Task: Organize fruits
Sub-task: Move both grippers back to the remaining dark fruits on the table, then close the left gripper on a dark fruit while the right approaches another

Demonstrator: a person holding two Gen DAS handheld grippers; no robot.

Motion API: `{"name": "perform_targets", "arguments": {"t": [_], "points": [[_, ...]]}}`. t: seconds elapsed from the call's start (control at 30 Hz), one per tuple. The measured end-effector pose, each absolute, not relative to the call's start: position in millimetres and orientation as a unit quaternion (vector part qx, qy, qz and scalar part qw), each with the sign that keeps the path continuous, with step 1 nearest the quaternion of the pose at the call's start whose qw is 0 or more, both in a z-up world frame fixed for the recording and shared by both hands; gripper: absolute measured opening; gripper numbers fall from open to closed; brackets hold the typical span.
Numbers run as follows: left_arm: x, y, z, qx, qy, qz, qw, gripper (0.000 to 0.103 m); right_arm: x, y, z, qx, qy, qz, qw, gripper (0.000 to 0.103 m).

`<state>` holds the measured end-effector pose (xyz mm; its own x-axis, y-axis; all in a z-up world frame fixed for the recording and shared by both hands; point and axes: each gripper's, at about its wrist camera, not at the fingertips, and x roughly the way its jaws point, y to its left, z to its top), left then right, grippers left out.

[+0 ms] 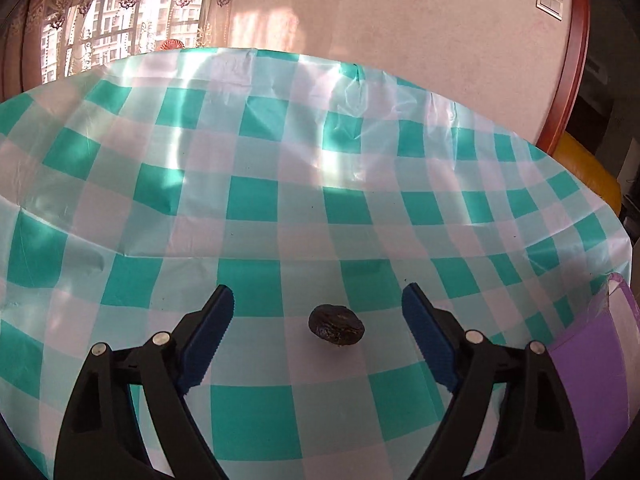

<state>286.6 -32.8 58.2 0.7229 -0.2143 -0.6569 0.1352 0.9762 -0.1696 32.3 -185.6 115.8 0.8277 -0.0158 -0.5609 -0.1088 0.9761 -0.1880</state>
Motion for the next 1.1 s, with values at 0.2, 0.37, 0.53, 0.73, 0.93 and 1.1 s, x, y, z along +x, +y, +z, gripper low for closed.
{"name": "perform_targets", "arguments": {"t": [0.2,0.37,0.53,0.73,0.93,1.1], "points": [[296,-61,33,-0.002,0.386,-0.115,0.915,0.077,51,-149,75,-0.167,0.298,-0.003,0.94,0.086],[301,-82,22,0.068,0.398,-0.109,0.909,0.067,67,-142,51,-0.163,0.332,-0.001,0.929,0.086],[305,-94,13,0.115,0.407,-0.103,0.9,0.046,79,-143,37,-0.15,0.352,-0.002,0.924,0.086],[304,-86,12,0.094,0.411,-0.11,0.9,0.042,100,-150,32,-0.11,0.362,-0.015,0.926,0.086],[301,-56,13,0.02,0.417,-0.111,0.902,0.042,125,-151,26,-0.08,0.376,-0.04,0.922,0.086],[301,-38,12,-0.012,0.415,-0.098,0.904,0.042,144,-163,21,-0.024,0.394,-0.087,0.915,0.086]]}}
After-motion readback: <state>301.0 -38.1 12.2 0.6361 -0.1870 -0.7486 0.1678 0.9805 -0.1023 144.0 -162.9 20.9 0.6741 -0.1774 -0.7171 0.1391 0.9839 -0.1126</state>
